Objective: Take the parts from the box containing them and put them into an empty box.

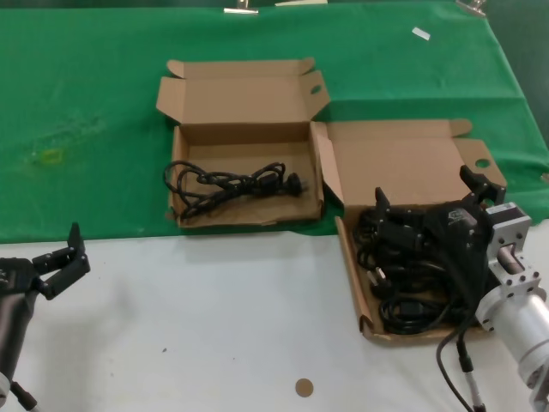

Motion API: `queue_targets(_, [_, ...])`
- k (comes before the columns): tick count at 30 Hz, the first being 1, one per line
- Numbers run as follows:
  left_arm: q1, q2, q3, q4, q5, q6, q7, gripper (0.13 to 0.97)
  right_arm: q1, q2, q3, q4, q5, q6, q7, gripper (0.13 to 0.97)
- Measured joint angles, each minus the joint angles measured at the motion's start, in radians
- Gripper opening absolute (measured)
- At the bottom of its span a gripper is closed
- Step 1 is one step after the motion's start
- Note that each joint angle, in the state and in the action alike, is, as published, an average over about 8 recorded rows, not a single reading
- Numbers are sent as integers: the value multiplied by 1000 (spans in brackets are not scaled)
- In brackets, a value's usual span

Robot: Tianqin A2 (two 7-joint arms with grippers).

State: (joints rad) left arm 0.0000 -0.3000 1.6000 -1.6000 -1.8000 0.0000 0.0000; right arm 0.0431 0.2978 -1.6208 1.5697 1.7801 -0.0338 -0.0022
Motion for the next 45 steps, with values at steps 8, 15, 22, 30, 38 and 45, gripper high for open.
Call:
queue_targets(8, [0, 0, 0, 0, 0, 0, 0, 966, 0, 0, 0, 0, 0, 0, 0, 966])
queue_targets(15, [0, 0, 0, 0, 0, 0, 0, 966, 0, 0, 0, 0, 0, 0, 0, 966])
queue_targets(22, [0, 0, 0, 0, 0, 0, 0, 966, 0, 0, 0, 0, 0, 0, 0, 966])
queue_targets(30, [0, 0, 0, 0, 0, 0, 0, 966, 0, 0, 0, 0, 0, 0, 0, 966])
queue_targets(38, [0, 0, 0, 0, 0, 0, 0, 966, 0, 0, 0, 0, 0, 0, 0, 966])
queue_targets(45, [0, 0, 0, 0, 0, 0, 0, 966, 0, 0, 0, 0, 0, 0, 0, 966])
